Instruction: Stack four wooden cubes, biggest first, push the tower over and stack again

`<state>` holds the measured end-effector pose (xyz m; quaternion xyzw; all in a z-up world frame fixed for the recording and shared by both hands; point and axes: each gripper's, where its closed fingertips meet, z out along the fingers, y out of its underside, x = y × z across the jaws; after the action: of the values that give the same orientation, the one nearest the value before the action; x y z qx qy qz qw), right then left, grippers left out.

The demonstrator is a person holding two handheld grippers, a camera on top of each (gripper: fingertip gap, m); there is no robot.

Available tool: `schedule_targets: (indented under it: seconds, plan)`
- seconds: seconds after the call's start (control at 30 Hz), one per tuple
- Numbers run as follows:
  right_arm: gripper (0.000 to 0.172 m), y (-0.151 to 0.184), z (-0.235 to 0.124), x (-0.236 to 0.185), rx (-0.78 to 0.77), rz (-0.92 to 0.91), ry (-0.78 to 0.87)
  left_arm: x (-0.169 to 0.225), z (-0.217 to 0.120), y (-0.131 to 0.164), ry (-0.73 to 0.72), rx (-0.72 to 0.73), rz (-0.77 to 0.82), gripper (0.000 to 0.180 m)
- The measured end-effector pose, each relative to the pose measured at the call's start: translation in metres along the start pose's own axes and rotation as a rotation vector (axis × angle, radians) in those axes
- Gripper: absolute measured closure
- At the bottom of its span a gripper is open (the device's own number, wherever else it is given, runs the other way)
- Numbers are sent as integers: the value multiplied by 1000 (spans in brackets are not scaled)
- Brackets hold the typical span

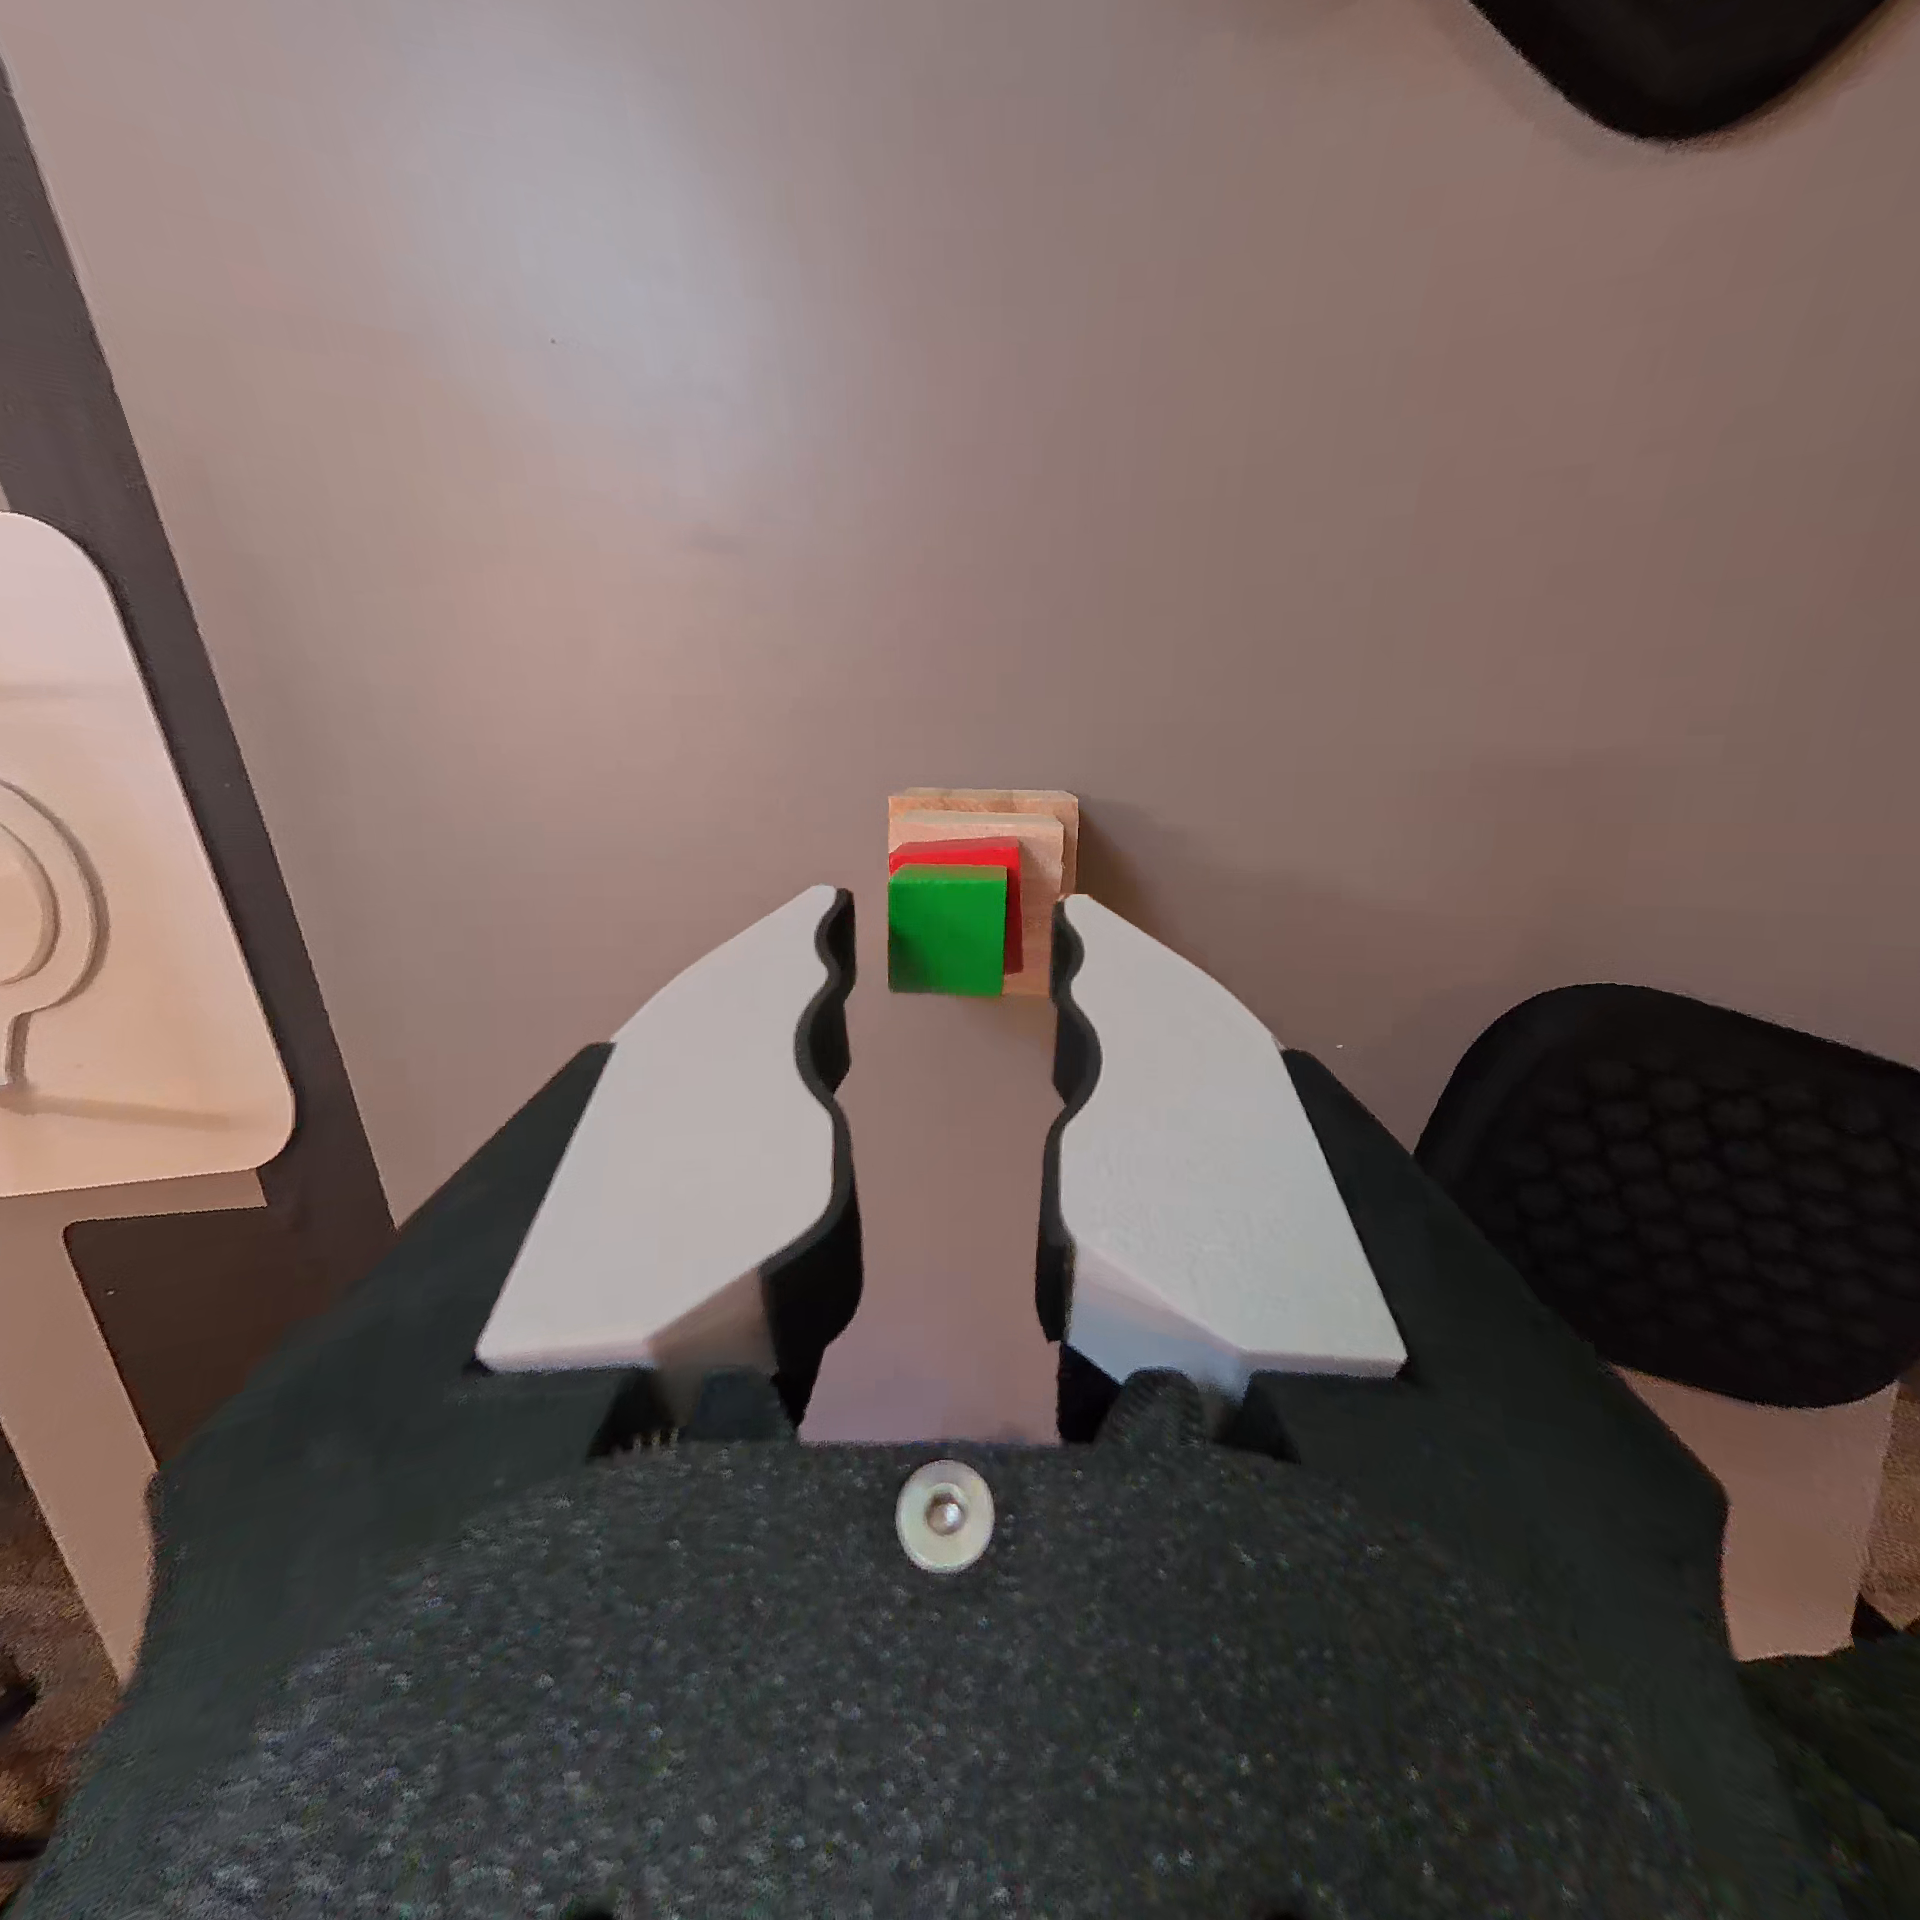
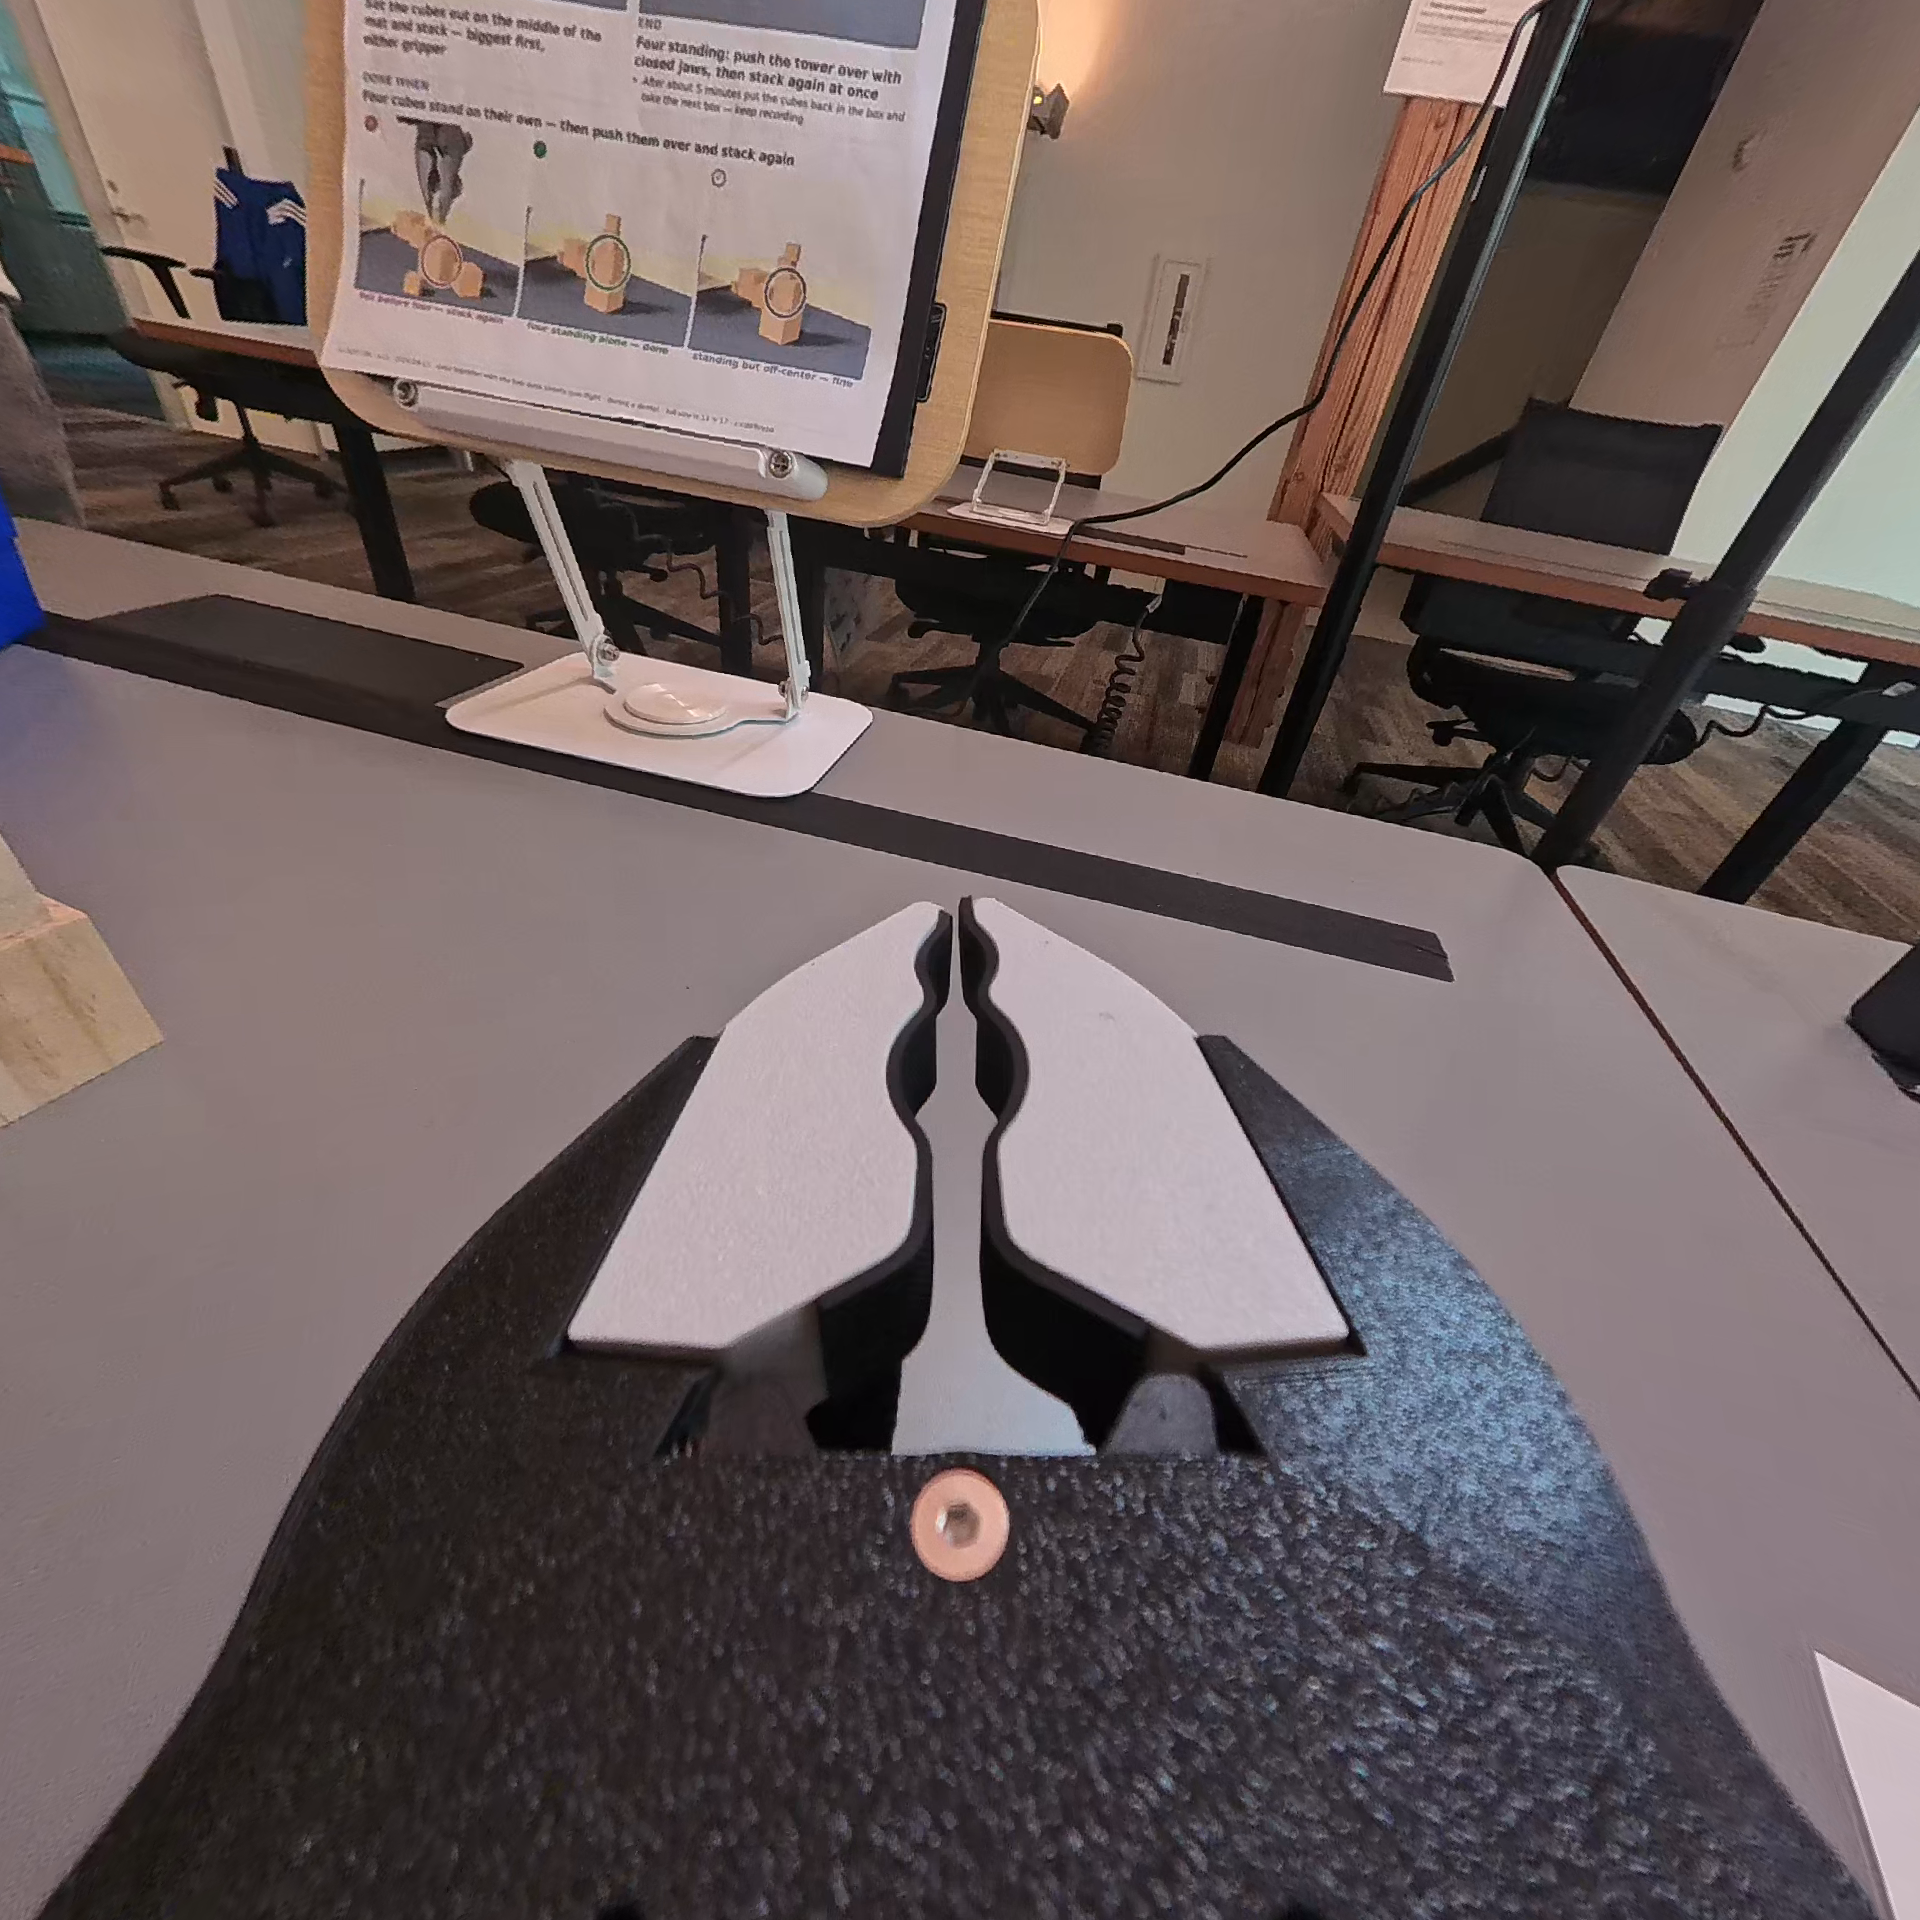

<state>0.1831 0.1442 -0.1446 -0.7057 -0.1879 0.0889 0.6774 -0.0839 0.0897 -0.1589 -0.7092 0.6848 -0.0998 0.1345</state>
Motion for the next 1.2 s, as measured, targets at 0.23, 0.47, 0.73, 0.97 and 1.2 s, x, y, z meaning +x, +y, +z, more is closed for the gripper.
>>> schedule_targets:
  seconds: [0.23,0.47,0.73,0.97,1.2]
  plan:
    - [170,0,0,-1,0,2,-4,-1,11,10,-120,149,-27,134]
    - [170,2,1,-3,-8,-4,-7,-2,18,11,-138,247,-44,153]
    - [170,3,2,-3,-12,-6,-9,2,15,15,-103,259,-35,153]
    - [170,4,1,-3,-12,-6,-9,4,15,15,-76,263,-22,150]
    - [170,5,2,-4,-14,-6,-14,5,-5,6,-92,338,-28,143]
